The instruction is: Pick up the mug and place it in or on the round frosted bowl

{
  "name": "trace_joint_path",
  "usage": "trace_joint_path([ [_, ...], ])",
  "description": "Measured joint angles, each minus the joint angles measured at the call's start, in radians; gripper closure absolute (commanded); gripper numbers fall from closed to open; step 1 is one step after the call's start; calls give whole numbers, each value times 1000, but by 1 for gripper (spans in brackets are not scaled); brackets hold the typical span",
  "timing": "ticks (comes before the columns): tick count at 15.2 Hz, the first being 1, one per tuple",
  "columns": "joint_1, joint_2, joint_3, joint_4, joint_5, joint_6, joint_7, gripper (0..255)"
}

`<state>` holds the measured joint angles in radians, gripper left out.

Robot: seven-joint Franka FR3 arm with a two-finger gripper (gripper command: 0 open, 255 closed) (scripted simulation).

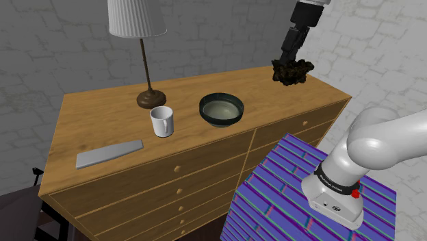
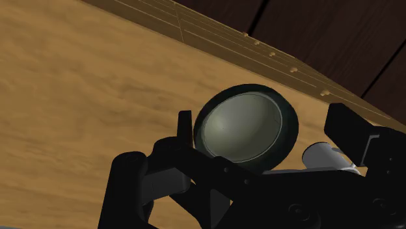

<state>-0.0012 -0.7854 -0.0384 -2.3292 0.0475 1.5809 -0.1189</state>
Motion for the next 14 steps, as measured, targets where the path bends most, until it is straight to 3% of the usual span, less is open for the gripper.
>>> trace_joint_path([
  [3,6,26,15,-3,11,30,16,0],
  [14,53,311,156,19,76,316,157,0],
])
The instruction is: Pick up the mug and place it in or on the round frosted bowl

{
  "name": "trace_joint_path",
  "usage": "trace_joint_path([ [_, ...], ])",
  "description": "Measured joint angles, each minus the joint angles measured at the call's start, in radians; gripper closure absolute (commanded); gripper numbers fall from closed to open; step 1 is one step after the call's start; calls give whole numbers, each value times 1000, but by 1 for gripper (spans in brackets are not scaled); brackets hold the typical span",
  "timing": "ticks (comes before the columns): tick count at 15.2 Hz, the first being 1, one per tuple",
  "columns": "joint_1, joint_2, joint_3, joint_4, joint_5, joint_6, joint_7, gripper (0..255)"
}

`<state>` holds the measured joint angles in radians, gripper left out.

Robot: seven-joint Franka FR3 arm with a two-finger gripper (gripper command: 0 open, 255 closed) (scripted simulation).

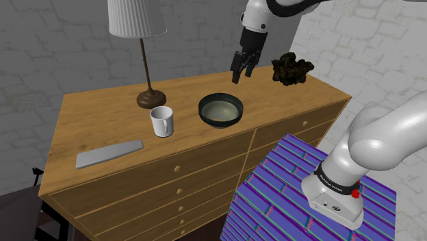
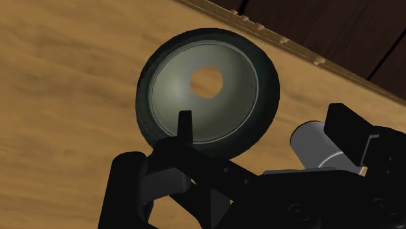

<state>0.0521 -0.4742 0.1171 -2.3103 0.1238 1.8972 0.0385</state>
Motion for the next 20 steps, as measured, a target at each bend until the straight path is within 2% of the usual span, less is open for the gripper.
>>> trace_joint_path([
  [10,32,330,112,152,-28,199,152,0],
  [20,90,713,156,451,-155,286,312,0],
])
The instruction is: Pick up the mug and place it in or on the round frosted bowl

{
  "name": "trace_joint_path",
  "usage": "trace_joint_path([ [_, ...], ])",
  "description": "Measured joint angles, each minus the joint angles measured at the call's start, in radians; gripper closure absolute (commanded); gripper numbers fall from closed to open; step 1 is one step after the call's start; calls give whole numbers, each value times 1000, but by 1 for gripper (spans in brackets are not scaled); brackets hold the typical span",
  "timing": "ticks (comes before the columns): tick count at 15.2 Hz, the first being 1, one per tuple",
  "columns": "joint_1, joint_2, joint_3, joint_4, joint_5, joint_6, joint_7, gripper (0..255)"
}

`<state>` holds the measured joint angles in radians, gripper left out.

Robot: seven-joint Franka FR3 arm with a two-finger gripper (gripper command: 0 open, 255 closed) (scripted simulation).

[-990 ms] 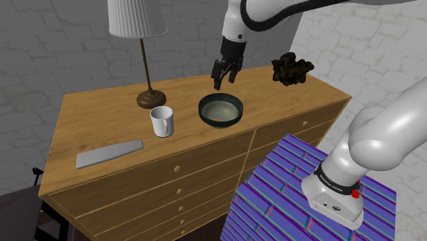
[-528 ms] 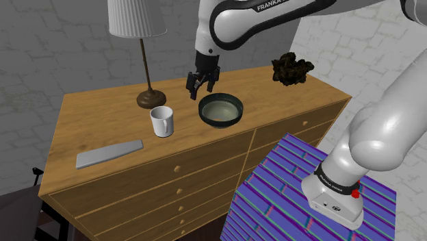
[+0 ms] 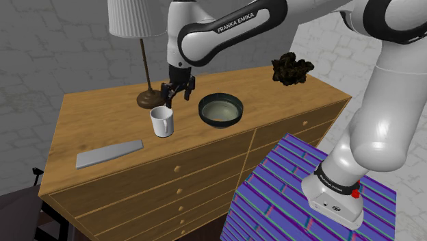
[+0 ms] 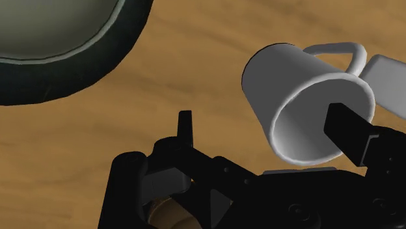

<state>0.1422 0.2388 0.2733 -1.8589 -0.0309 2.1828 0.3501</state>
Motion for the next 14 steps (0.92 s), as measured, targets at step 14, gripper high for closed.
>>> trace_joint_path([
  [14,41,166,-9,82,-57,83,56,0],
])
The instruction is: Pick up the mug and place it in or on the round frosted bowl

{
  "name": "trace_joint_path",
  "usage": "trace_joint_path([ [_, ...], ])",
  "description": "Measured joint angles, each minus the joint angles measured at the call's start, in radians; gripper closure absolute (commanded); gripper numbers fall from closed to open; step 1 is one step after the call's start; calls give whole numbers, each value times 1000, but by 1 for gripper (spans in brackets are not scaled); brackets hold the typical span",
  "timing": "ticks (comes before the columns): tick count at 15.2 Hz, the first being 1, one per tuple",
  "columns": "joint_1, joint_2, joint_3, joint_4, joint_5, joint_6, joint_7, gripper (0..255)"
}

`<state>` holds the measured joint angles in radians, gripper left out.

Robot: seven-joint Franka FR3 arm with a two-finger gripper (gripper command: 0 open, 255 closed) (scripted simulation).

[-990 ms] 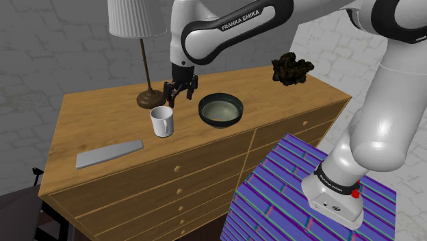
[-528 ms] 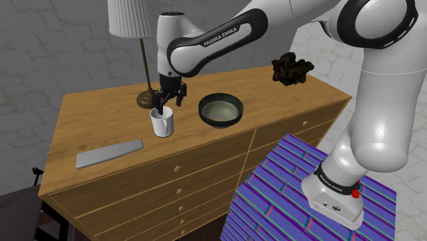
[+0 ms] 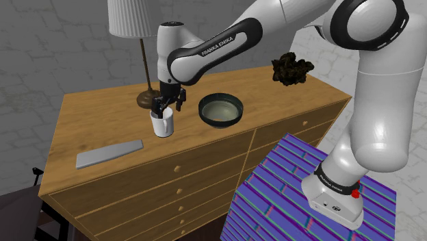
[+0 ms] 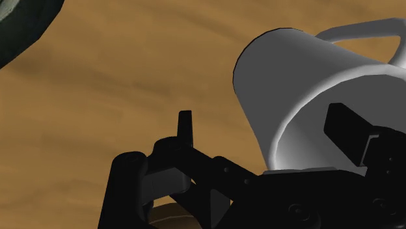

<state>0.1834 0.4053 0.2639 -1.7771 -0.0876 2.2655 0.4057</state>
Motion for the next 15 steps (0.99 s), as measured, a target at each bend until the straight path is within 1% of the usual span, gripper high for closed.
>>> trace_joint_path([
  [2,0,0,0,0,0,1,0,0],
  [3,0,0,0,0,0,1,0,255],
  [13,0,0,0,0,0,1,0,255],
  [15,-1,-9,1,4,3,-13,-1,255],
])
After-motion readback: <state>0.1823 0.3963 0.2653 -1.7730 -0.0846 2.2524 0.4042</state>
